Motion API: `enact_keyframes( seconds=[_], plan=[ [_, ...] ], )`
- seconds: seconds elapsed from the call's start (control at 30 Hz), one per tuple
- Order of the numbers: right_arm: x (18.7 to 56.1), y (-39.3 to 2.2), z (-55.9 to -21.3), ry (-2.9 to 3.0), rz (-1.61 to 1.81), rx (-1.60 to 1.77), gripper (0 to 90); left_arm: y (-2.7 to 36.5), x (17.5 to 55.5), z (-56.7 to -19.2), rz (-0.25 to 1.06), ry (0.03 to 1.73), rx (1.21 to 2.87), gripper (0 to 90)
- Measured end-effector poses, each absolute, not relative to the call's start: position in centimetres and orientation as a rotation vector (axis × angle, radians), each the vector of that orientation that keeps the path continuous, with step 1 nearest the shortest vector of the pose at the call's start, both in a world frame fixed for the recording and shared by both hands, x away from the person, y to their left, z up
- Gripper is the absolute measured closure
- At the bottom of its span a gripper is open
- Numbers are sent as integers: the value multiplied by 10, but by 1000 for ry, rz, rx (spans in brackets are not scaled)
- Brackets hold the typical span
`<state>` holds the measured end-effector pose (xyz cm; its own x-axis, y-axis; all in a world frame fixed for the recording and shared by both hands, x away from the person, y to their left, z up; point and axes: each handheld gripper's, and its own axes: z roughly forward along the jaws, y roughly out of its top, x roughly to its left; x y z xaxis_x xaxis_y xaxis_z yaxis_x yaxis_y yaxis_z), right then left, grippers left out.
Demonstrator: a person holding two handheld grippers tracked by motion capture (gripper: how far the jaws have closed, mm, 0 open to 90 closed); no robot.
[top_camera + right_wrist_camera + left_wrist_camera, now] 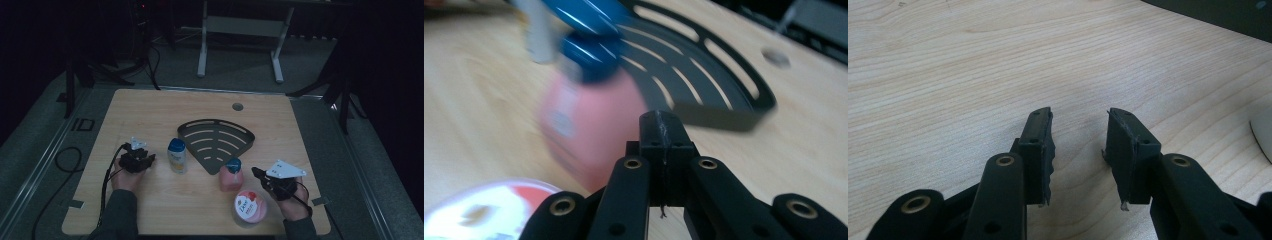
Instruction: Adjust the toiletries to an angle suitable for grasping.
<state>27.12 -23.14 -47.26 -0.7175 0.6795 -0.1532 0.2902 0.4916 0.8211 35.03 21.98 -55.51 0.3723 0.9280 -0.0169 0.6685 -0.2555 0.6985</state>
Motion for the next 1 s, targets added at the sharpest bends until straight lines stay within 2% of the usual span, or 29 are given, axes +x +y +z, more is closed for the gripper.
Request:
enact_keyframes(
  seconds=[0.23,0.7,1.0],
  plan=[
    [251,-197,-452,2311,1182,635,898,219,350,-555,540,1366,2018,610],
    [263,-143,-462,2387,1147,570,881,220,350,-556,541,1361,2017,603],
    [274,-128,-472,2391,1026,607,888,220,350,-556,540,1359,2019,602]
  ],
)
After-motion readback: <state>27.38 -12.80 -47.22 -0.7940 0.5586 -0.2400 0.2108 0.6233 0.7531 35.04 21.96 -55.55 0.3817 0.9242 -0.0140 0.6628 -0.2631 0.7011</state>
